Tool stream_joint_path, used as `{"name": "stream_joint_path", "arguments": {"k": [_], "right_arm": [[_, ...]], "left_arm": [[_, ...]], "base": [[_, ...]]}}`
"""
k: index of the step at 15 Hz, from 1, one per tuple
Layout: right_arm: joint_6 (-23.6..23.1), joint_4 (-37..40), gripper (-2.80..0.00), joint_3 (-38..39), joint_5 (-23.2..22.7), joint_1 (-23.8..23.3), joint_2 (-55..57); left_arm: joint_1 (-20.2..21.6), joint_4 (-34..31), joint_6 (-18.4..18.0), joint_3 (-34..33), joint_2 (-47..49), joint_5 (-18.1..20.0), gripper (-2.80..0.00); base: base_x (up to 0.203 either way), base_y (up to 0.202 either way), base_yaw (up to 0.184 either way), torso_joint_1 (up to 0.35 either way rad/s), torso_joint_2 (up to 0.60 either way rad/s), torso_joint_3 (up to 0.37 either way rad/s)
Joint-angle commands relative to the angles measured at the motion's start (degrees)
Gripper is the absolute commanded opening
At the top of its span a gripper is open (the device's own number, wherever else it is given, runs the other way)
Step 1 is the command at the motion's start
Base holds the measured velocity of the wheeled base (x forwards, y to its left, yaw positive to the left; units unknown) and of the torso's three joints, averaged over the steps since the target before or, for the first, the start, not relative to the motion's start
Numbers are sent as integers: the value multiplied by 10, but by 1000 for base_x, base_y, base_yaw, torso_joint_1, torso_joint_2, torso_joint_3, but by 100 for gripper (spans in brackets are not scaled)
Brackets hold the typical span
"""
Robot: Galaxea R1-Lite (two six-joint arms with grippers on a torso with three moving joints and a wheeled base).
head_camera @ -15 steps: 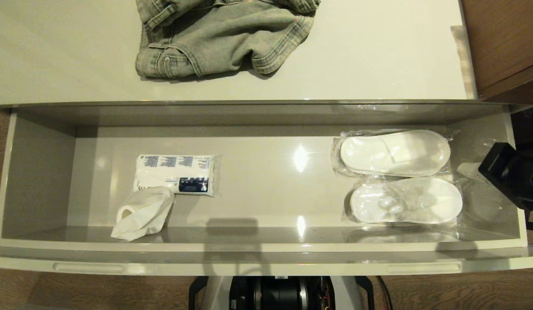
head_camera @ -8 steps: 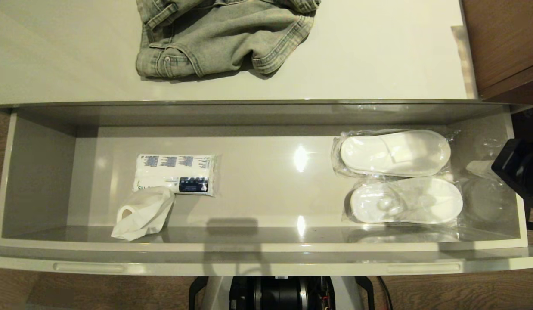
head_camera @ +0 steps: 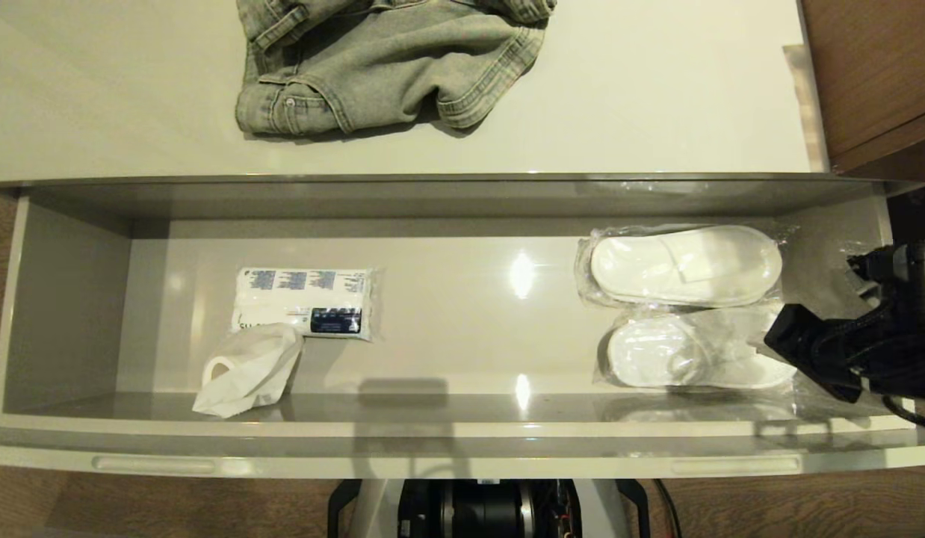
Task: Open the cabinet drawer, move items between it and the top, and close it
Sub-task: Take out the disposable slippers from the drawer
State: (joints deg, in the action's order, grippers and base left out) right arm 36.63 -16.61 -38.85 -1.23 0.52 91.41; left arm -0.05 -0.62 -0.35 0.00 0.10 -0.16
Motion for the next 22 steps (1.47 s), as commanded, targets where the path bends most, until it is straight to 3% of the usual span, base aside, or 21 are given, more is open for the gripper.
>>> {"name": "stream_joint_path", "arguments": {"k": [1,6,8,11,15,17,22], "right_arm": [[2,-57,0,17,3,-10,61],[2,-57,0,17,3,-10,61],[4,-85,0,7,-1,-39,56],[6,-103,0,8,0,-41,55],[30,-131,0,4,7,-41,69],[53,-133,0,7,40,-45,79],[71,-164,0,6,42,-51,101]], "left_arm": [[0,0,0,0,0,0,-280],[0,0,0,0,0,0,-280],[0,0,0,0,0,0,-280],[0,0,0,0,0,0,-280],[0,0,0,-1,0,0,-280],[0,0,0,-1,0,0,-280],[0,0,0,0,0,0,-280]], "base": [[0,0,0,0,0,0],[0,0,0,0,0,0],[0,0,0,0,0,0],[0,0,0,0,0,0],[0,0,0,0,0,0],[0,0,0,0,0,0],[0,0,0,0,0,0]]}}
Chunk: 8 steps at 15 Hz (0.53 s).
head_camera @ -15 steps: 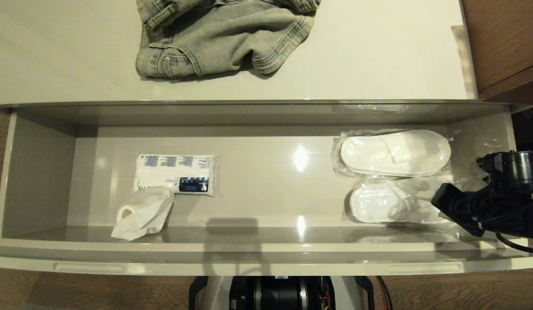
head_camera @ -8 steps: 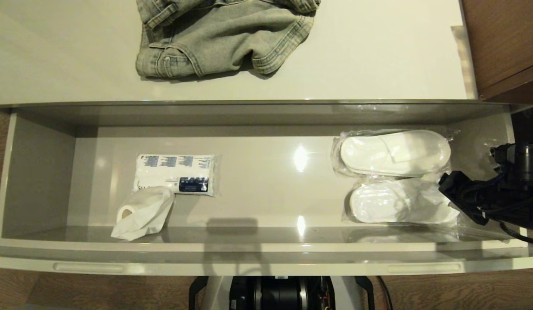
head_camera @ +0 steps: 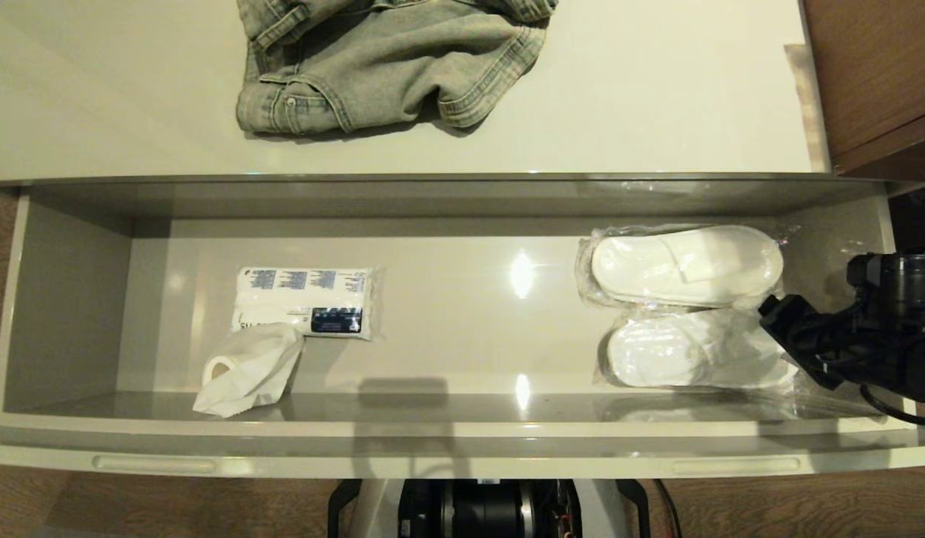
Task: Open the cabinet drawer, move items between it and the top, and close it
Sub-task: Take out the disposable slippers from the drawer
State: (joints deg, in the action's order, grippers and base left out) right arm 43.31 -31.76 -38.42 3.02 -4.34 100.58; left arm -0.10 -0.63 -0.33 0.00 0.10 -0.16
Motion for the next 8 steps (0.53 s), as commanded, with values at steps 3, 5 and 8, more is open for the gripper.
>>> {"name": "stream_joint_path", "arguments": {"k": [3,5,8], "right_arm": [[17,-15,0,6,-5,-13,21],[19,-18,0,0,-5,-18,37],[19,-26,0,3,-6,-24,41]], "left_arm": [[0,0,0,0,0,0,-280],[0,0,0,0,0,0,-280],[0,0,0,-1,0,0,-280]], "base": [[0,0,0,0,0,0],[0,0,0,0,0,0],[0,0,0,0,0,0]]}}
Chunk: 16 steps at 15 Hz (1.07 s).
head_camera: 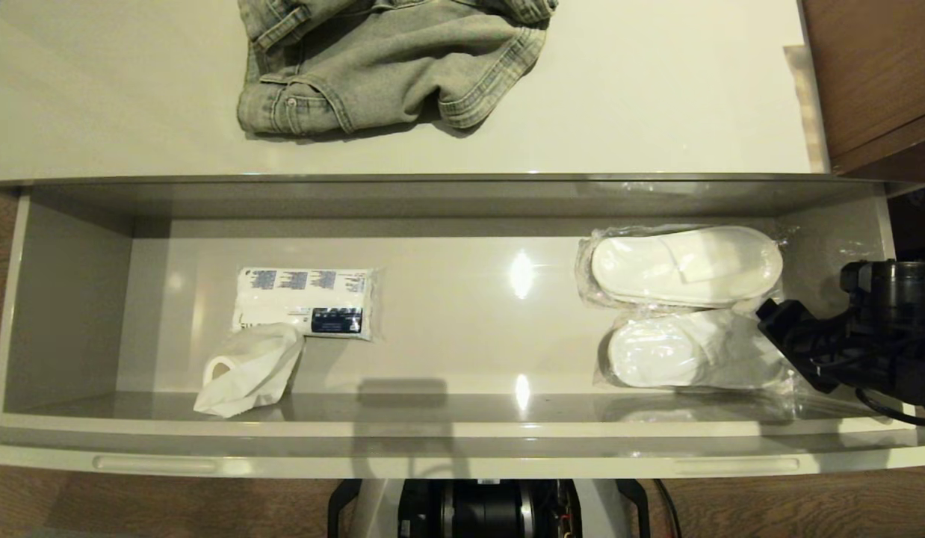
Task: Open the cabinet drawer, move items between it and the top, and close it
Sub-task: Take out the disposable slippers from the drawer
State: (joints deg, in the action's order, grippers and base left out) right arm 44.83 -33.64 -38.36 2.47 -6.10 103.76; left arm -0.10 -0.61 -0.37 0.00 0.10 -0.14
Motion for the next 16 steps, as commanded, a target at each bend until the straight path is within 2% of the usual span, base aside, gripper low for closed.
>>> {"name": "stream_joint_path", "arguments": {"k": [1,5,11,13,16], "right_arm": [[3,-22,0,8,-4,-18,28],[1,-84,0,18,-11,-25,57],[-8,-103,0,40,-13,-27,58],[-36,-119,0,68,-22,-4,52],[-47,-136,0,86,-27,14,52]], "left_arm": [[0,0,0,-1,0,0,-280],[0,0,0,-1,0,0,-280],[0,0,0,0,0,0,-280],[0,0,0,0,0,0,-280],[0,0,0,-1,0,0,-280]], "base": [[0,0,0,0,0,0],[0,0,0,0,0,0],[0,0,0,0,0,0],[0,0,0,0,0,0],[0,0,0,0,0,0]]}}
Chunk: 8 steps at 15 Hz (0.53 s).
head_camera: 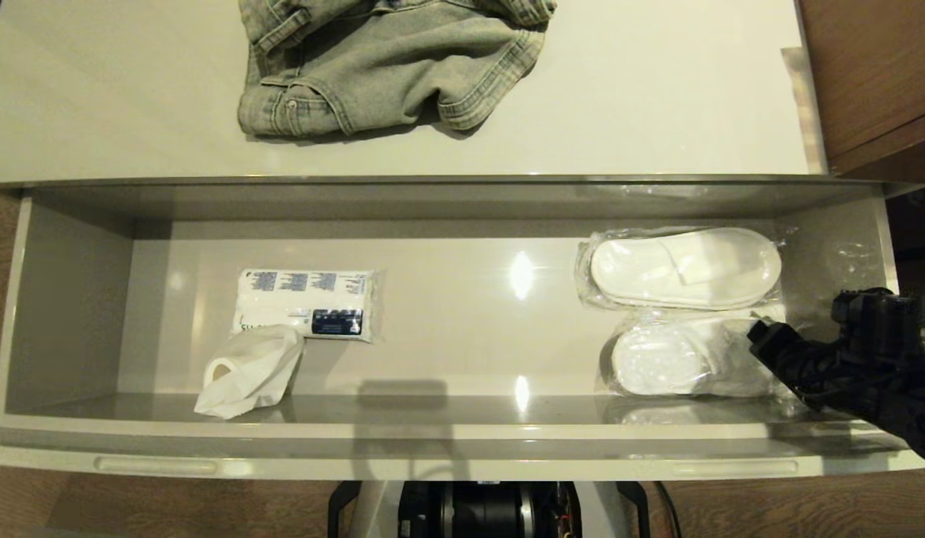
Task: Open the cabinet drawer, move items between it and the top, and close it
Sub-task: Take out the disposable slippers from the drawer
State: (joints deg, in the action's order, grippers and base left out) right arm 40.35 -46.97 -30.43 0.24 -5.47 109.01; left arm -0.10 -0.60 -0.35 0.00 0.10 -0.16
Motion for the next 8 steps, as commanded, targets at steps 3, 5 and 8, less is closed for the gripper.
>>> {"name": "stream_joint_path", "arguments": {"k": [3,5,8], "right_arm": [[0,-66,0,32,-3,53,34],[0,-73,0,35,-2,63,40],[2,-75,0,36,0,87,46]], "left_arm": [[0,0,0,-1,0,0,-280],[0,0,0,-1,0,0,-280],[0,0,0,-1,0,0,-280]], "base": [[0,0,0,0,0,0],[0,0,0,0,0,0],[0,0,0,0,0,0]]}}
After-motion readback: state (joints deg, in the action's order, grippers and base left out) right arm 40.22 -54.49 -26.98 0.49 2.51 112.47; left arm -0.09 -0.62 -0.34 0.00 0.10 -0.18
